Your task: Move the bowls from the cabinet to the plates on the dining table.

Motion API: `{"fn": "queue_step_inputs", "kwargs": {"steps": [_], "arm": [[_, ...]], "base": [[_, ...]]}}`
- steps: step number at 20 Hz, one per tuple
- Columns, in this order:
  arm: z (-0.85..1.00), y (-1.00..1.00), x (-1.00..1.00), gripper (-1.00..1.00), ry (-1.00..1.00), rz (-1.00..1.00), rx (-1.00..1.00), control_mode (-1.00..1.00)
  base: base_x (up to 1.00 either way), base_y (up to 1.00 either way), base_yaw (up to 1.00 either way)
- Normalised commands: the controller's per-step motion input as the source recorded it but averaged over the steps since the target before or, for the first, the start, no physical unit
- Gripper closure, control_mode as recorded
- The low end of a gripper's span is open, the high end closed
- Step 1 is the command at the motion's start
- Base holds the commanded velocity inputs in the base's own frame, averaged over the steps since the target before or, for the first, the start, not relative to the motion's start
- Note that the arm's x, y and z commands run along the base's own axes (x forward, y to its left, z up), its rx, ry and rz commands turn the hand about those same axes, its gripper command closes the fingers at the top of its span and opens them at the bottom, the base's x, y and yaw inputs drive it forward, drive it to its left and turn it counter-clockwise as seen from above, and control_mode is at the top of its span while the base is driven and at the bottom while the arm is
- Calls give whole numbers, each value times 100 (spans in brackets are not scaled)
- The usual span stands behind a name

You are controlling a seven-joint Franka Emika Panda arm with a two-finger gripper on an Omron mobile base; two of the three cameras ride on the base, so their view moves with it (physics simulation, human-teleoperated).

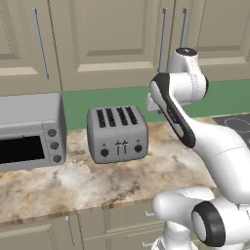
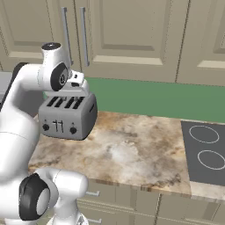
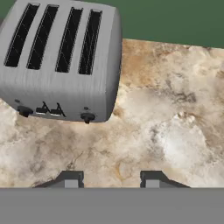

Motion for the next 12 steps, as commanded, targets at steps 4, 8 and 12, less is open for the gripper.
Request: {"fn": "queue_step_inputs", "kwargs": {"steps": [4,8,12], "arm": [[-1,-13,-53,-100,-14,-2,-2,-100],[0,-33,-96,-100,-41,-3,0,-100],[45,-20,-31,-100,-47,-3,0,-100]], "base": [[0,0,0],[0,0,0],[0,0,0]]}}
